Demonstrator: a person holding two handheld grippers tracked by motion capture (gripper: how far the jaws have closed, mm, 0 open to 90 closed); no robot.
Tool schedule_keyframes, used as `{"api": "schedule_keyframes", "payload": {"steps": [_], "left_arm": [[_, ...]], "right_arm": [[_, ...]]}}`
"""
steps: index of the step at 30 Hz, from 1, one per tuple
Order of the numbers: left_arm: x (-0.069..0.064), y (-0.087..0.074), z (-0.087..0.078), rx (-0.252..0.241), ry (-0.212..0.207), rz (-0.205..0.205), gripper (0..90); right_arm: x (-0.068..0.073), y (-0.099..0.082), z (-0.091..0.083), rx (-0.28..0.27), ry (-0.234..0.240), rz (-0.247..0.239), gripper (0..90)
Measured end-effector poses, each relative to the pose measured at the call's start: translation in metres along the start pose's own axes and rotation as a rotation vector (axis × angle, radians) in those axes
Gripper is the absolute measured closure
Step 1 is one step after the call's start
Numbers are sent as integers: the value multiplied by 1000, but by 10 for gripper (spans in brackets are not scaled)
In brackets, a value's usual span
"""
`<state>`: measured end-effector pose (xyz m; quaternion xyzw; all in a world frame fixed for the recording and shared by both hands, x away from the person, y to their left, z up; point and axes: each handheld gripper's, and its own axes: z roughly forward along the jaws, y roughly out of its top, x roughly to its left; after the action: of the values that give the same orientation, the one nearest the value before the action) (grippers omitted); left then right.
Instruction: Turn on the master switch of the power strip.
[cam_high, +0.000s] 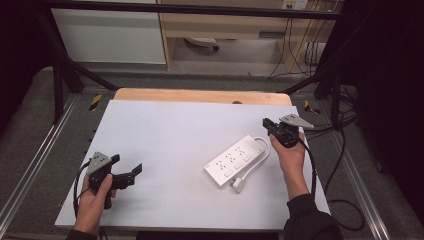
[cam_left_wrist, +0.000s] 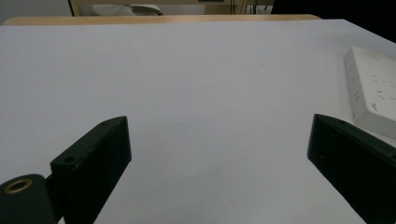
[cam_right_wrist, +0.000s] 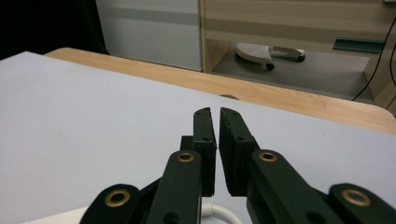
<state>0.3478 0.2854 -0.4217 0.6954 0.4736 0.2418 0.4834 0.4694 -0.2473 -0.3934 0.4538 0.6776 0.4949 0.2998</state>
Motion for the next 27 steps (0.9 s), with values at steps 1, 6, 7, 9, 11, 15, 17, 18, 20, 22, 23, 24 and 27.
{"api": "schedule_keyframes", "payload": {"steps": [1,6,7,9,11,15,17,18,20,22,23,24,27], "left_arm": [[0,0,0,2,-3,0,61],[0,-1,2,9,-2,-3,61],[0,-1,2,9,-1,-1,61],[0,0,2,7,-2,0,62],[1,-1,1,8,0,-1,62],[2,-1,0,11,5,-3,62],[1,-1,1,12,0,1,62],[1,-1,1,12,0,1,62],[0,-2,1,20,-1,14,62],[-1,-2,1,24,-1,20,63],[-1,-3,1,24,-1,19,62],[0,-2,0,24,-1,20,62],[1,-3,0,23,4,11,62]], "right_arm": [[0,-2,1,2,3,-4,871],[-2,-12,6,29,6,9,900],[-3,-14,6,33,4,11,900],[-4,-16,6,44,7,-2,900],[-4,-18,5,52,5,-5,900],[-6,-22,3,54,11,18,900],[-6,-27,4,69,5,12,900],[-6,-27,4,69,5,12,900],[-5,-31,5,87,1,7,900],[-4,-32,5,87,0,7,900],[-3,-32,4,90,1,8,900],[-2,-33,4,92,5,8,900],[0,-34,5,98,12,4,900]]}}
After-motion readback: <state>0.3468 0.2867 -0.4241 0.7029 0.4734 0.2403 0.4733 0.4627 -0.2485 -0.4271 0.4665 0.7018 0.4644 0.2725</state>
